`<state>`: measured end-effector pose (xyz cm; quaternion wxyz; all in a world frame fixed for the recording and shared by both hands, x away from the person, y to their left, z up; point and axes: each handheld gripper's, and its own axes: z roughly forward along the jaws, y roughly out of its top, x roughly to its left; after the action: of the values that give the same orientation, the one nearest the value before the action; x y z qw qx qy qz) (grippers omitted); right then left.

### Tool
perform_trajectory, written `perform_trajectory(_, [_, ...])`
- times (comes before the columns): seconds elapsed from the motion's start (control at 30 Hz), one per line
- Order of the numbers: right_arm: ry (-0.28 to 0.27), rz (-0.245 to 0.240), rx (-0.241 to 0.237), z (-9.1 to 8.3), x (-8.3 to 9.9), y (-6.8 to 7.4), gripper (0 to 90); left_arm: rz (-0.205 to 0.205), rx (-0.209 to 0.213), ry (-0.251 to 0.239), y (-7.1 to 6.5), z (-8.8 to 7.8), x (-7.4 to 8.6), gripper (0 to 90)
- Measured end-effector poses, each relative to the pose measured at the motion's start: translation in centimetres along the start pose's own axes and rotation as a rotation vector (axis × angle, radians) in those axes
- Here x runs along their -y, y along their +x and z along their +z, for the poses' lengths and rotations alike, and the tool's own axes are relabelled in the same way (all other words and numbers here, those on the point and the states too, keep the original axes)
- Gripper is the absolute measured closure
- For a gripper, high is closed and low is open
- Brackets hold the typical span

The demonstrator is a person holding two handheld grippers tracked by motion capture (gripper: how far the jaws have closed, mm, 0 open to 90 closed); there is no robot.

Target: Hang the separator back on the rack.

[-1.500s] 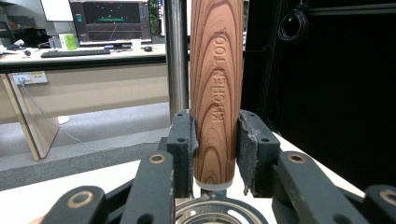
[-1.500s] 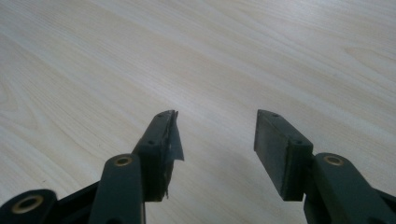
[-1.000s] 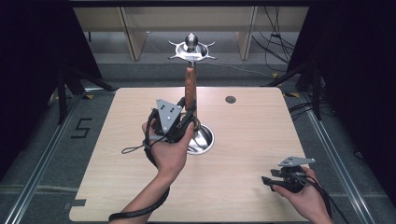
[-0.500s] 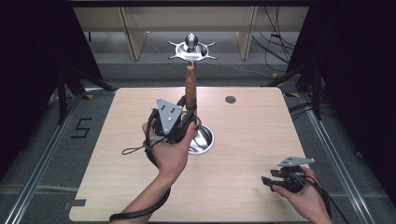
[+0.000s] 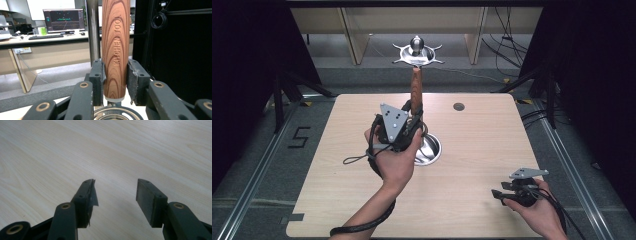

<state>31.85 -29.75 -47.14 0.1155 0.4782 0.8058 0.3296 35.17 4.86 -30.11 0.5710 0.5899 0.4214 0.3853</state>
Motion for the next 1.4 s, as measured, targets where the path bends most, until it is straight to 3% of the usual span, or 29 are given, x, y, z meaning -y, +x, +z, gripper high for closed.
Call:
perform_trajectory(0.8, [-0.002, -0.022, 0.004, 0.0, 0.0, -0.1, 49.4, 0.01, -0.017, 0.008, -0.3, 0.8, 0.0, 67.6])
perform_trajectory(0.9, [0.004, -0.005, 0.003, 0.0, 0.0, 0.0, 49.4, 0.014, -0.018, 0.013, -0.3, 0.9, 0.0, 67.6])
perform_trajectory(0.97, [0.025, -0.024, 0.001, -0.1, -0.1, -0.1, 49.4, 0.015, -0.021, 0.014, -0.3, 1.0, 0.0, 67.5])
perform_trajectory(1.07, [0.025, -0.023, 0.0, -0.1, -0.1, -0.1, 49.4, 0.034, -0.024, 0.007, -0.2, 1.1, 0.0, 67.6])
perform_trajectory(1.13, [0.028, -0.021, 0.001, -0.1, -0.1, -0.1, 49.5, 0.017, -0.027, 0.015, -0.3, 1.1, 0.1, 67.5])
perform_trajectory(1.2, [0.028, -0.021, 0.001, -0.1, -0.1, -0.1, 49.5, 0.041, -0.028, 0.015, -0.1, 1.2, 0.0, 67.5])
perform_trajectory(1.27, [0.005, -0.04, 0.007, 0.1, 0.0, -0.2, 49.5, 0.041, -0.032, 0.013, -0.1, 1.3, 0.0, 67.5])
perform_trajectory(1.4, [0.016, -0.047, 0.001, 0.1, 0.0, -0.1, 49.5, 0.046, -0.04, 0.017, -0.2, 1.4, 0.0, 67.5])
